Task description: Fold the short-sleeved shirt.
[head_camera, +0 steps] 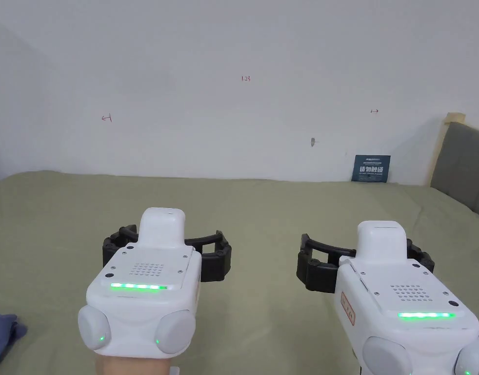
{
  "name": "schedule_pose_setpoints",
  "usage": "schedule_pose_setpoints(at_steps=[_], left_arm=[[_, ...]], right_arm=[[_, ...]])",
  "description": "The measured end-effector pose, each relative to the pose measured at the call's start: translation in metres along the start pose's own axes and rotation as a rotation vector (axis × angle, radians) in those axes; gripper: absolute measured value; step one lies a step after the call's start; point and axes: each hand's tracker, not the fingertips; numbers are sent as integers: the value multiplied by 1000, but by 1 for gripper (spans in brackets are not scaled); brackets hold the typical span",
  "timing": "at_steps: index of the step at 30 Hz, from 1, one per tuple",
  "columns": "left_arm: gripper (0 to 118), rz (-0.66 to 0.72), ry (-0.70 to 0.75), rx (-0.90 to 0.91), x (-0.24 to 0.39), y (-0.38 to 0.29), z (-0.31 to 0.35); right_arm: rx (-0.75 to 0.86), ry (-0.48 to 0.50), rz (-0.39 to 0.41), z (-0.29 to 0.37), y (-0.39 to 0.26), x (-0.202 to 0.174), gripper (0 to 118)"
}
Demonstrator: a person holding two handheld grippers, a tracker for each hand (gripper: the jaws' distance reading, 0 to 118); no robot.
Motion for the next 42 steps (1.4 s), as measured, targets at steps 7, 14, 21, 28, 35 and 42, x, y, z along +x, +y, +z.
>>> schedule_pose_setpoints(at_steps=[7,14,21,28,35,42], left_arm=[[118,23,-10,6,-7,1,3],[118,-14,-2,-126,4,15,0],[118,37,-14,-127,7,28,6],[118,-6,9,-100,9,33,9],[118,7,-5,-108,4,37,10],[118,-6,-25,-92,4,34,14]], right_arm=[[-13,-1,20,1,0,0,118],[-31,-2,12,-1,1,-1,118],[-47,5,15,-1,2,-1,118],[-39,14,2,2,7,-1,118],[-47,10,3,2,8,0,118],[-62,10,-10,1,5,2,118]])
